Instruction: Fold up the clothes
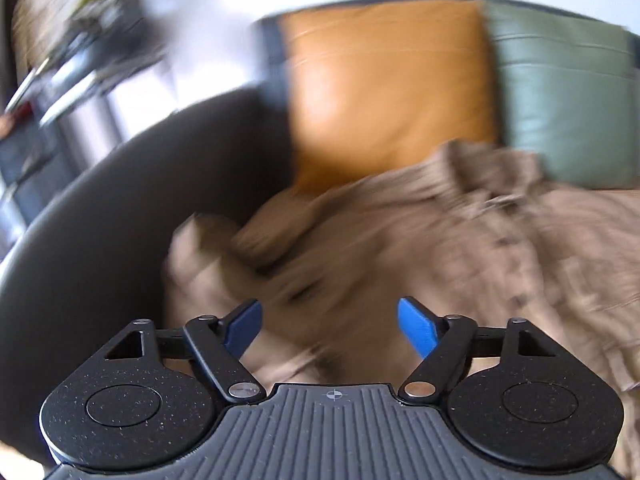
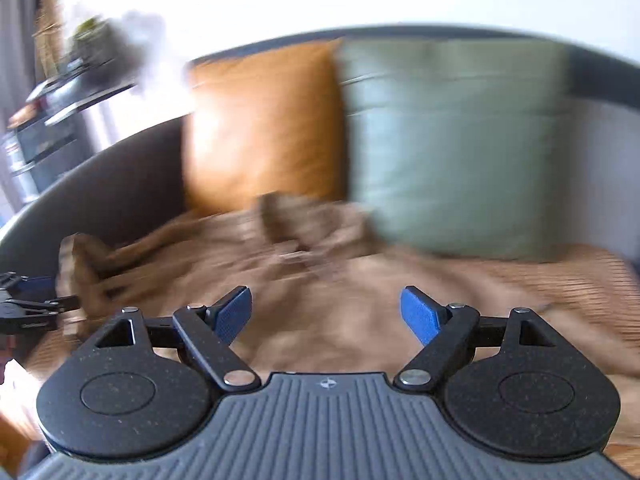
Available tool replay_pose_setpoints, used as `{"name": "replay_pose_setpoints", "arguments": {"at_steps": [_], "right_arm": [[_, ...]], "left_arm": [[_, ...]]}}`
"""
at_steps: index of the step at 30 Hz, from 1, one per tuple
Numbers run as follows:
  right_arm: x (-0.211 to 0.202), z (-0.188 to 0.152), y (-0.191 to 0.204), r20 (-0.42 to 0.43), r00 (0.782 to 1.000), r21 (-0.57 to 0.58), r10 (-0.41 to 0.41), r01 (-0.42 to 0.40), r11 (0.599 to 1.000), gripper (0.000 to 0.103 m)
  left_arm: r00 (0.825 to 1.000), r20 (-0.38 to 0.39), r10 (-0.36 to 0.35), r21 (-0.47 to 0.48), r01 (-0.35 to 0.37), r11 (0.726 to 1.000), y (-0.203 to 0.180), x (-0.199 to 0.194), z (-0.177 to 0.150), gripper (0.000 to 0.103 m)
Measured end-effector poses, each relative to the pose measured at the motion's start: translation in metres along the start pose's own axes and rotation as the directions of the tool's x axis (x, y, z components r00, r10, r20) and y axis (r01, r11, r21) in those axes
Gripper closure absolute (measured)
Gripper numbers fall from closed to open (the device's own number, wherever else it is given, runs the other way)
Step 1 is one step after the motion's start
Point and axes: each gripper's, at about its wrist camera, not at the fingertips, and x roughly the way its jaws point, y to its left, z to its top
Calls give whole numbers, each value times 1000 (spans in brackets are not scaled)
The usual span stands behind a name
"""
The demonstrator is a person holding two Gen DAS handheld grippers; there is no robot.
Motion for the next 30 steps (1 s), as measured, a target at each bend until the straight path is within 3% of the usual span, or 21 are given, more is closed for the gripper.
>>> {"name": "replay_pose_setpoints", "arguments": {"at_steps": [3, 7, 8, 12, 16, 17, 18, 19, 21, 24, 27, 30], "right_arm": [[40, 1, 67, -78, 992, -68, 99, -105, 992, 19], [71, -4, 147, -160, 967, -103, 197, -215, 971, 19], [79, -6, 160, -180, 961, -102, 208, -228, 968, 19], [106, -13, 199, -254, 939, -93, 233, -264, 960, 19], [130, -15, 218, -290, 927, -89, 237, -273, 958, 19], [134, -16, 222, -296, 926, -92, 233, -270, 958, 19], [138, -16, 224, -301, 927, -89, 226, -263, 961, 19], [142, -16, 226, -306, 927, -87, 219, -256, 963, 19], [149, -14, 230, -314, 926, -77, 209, -244, 967, 19], [156, -10, 235, -316, 924, -80, 214, -251, 965, 19], [166, -5, 244, -313, 922, -106, 226, -271, 957, 19], [177, 1, 255, -297, 921, -98, 253, -293, 951, 19]], "left_arm": [[999, -39, 14, -3, -14, 1000, 31, 10, -22, 17], [998, -30, -55, 50, 57, 997, 26, 13, -39, 17], [997, -25, -69, 76, 71, 995, 22, 15, -42, 17], [999, 31, -18, 156, 12, 988, 3, 25, -45, 17], [998, 29, -56, 190, 49, 981, 0, 39, -46, 17], [998, 17, -56, 208, 51, 977, -1, 46, -48, 25], [999, 4, -54, 226, 52, 973, -1, 52, -50, 56], [997, -25, -68, 230, 72, 971, 3, 59, -51, 79], [995, -31, -94, 136, 98, 986, 27, 55, -51, 78], [995, 44, -91, -57, 94, 994, 78, 27, -44, 78], [990, 137, 24, -223, 7, 975, 136, -4, -36, 79], [970, 183, 160, -373, -82, 924, 188, -25, -30, 86]]}}
